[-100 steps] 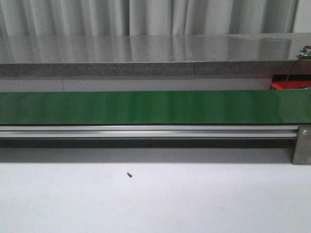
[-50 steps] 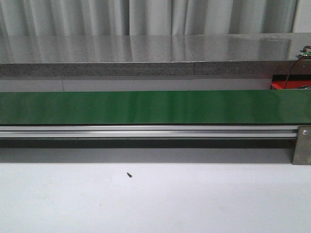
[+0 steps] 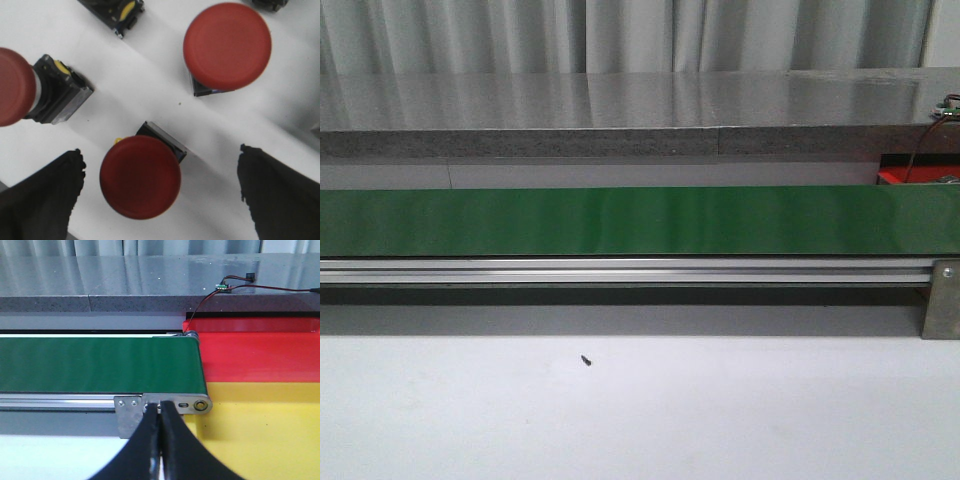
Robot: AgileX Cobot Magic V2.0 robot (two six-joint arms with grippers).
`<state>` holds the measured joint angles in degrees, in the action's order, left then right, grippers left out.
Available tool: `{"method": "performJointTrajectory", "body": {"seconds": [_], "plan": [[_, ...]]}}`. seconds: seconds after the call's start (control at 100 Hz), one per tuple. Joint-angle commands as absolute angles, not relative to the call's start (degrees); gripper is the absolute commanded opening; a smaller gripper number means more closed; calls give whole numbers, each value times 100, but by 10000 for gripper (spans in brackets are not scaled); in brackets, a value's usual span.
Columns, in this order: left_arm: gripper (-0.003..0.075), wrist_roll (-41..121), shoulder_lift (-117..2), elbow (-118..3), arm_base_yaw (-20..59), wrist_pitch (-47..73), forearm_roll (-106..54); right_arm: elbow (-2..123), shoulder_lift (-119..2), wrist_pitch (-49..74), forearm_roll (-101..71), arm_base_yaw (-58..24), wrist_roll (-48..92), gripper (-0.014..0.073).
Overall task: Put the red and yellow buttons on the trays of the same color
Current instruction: 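Lower the left gripper and grasp a red-capped button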
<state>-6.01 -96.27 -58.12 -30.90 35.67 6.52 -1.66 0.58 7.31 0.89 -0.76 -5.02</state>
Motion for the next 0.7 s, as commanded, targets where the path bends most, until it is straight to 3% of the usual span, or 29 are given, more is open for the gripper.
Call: {"method": "performJointTrajectory", "body": {"seconds": [0.0,0.51,0.61,0.69], "plan": [[608,-656,-9513,-6070,-3107,3347,633,-59,164,269,164,-86,-485,-70],[598,-646,-9805,-6192,-3107,3451,645,-59,164,269,164,-86,-485,-70],[525,-646,-9805,-6192,-3107,3451,645,-59,164,269,164,-86,-485,-70],[417,-646,-9805,-6192,-3107,3451,645,-59,164,269,164,-86,-485,-70]]}}
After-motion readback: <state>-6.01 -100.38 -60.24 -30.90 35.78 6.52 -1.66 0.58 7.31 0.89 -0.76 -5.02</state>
